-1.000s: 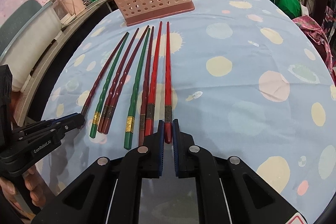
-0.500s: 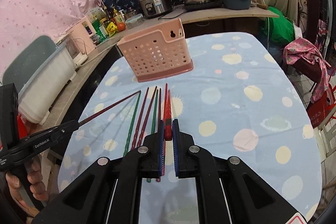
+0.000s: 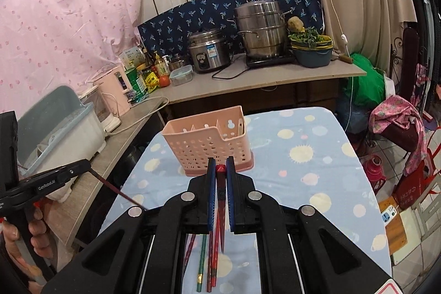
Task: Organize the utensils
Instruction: 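Lift both chopsticks into the pink basket and open both tools, then withdraw both tools from the basket back over the remaining chopsticks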
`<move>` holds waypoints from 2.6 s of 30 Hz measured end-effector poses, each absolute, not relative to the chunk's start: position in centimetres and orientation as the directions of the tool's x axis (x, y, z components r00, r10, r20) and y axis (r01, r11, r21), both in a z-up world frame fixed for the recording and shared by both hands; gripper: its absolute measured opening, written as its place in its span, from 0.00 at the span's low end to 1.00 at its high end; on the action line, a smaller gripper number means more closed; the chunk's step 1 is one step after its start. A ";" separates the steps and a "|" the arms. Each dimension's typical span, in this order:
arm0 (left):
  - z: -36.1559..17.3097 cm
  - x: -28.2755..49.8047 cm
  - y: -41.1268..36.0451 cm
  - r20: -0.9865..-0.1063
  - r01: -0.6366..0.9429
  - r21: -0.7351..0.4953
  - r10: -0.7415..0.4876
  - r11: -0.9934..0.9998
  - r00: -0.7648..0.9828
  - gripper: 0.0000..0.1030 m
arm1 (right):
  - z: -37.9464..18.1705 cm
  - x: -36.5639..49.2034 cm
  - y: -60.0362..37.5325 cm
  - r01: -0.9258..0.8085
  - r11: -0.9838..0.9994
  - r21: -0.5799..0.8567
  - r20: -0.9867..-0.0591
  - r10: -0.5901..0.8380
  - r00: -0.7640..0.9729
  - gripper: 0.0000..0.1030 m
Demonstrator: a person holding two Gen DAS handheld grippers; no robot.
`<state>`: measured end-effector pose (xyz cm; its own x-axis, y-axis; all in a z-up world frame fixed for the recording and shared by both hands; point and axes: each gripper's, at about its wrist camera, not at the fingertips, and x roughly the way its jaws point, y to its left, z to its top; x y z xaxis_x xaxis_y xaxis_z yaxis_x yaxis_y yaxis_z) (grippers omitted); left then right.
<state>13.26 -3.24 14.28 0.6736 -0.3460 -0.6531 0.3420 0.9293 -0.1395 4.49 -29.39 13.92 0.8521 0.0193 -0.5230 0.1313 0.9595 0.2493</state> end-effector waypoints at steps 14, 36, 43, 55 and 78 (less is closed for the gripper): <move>21.7 18.0 -5.2 -0.516 0.350 -0.155 -0.378 0.924 0.769 0.07 | 21.0 9.7 -31.7 0.090 0.949 0.302 -0.375 0.032 0.926 0.07; 23.7 27.2 -10.3 -0.412 0.336 -0.117 -0.353 0.935 0.840 0.07 | 19.9 24.4 -31.8 0.083 0.946 0.312 -0.394 0.050 0.918 0.07; 19.2 29.3 -10.7 -0.510 0.306 -0.118 -0.322 0.945 0.797 0.07 | 15.7 25.7 -32.0 0.104 0.943 0.316 -0.481 0.065 0.875 0.12; 18.7 25.3 -10.3 -0.522 0.254 -0.014 -0.224 0.967 0.823 0.54 | 18.2 19.3 -30.8 0.102 0.955 0.279 -0.436 0.031 0.900 0.50; 4.6 11.7 -4.7 -0.731 0.245 -0.001 -0.168 0.970 0.662 0.68 | -1.0 2.4 -26.1 0.203 0.950 0.235 -0.751 0.045 0.659 0.58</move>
